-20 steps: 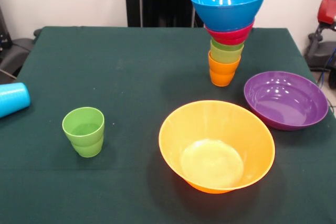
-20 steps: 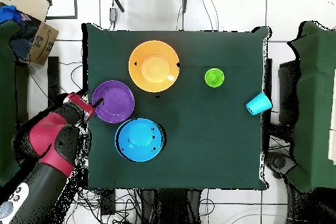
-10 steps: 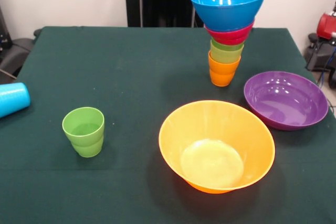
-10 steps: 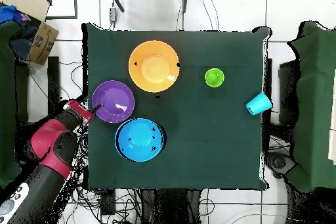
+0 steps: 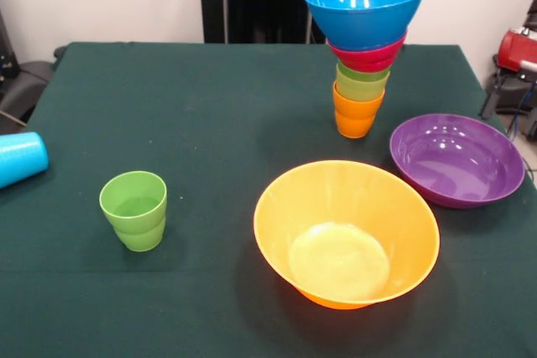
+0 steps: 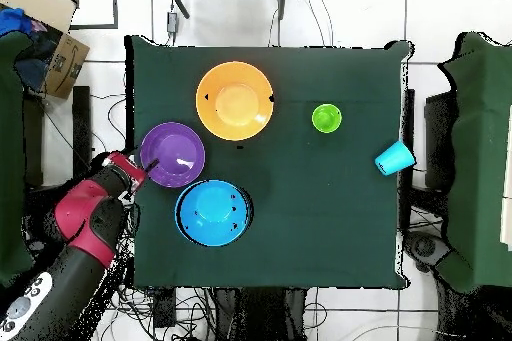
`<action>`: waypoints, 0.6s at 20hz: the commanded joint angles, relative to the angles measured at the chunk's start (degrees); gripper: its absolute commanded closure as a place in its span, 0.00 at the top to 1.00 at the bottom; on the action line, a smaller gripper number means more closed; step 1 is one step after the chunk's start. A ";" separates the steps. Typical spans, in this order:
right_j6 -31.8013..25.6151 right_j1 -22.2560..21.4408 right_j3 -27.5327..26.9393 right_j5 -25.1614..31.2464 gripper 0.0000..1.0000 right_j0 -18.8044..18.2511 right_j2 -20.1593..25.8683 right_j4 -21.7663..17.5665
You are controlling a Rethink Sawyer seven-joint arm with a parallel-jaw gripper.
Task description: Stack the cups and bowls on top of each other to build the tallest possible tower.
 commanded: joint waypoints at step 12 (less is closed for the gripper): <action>-5.52 1.37 -4.05 2.83 1.00 -5.17 17.17 -12.35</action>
